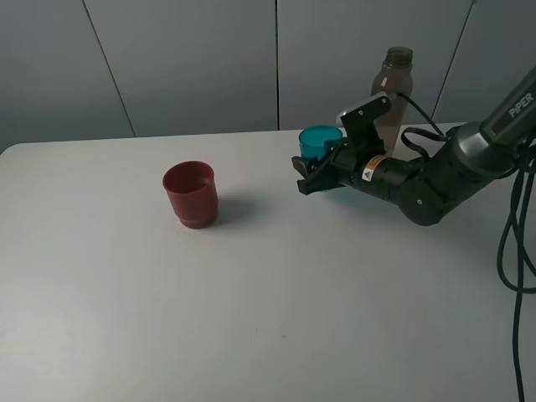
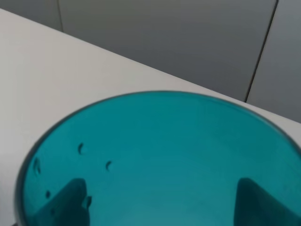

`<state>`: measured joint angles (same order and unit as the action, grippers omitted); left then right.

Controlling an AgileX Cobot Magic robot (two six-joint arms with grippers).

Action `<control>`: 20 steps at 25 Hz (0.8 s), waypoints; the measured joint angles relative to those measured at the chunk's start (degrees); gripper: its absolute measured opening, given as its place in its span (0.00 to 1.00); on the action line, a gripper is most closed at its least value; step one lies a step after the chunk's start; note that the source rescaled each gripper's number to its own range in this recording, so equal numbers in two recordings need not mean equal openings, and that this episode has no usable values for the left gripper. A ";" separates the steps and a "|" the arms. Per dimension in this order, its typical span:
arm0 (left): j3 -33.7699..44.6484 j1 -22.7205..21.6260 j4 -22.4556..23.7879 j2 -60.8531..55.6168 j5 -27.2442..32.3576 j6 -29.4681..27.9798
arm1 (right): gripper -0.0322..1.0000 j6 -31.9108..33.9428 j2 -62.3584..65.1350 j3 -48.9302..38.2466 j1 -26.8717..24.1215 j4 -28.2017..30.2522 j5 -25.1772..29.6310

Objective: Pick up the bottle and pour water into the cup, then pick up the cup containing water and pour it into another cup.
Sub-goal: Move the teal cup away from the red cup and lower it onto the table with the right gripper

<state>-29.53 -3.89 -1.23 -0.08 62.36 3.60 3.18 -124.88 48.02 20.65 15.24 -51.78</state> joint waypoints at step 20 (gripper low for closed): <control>0.00 0.00 0.00 0.00 0.00 0.00 | 0.11 3.90 -6.14 4.33 0.00 -1.21 -2.24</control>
<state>-29.53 -3.89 -1.23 -0.08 62.36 3.60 7.08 -131.02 52.35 20.65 14.03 -54.02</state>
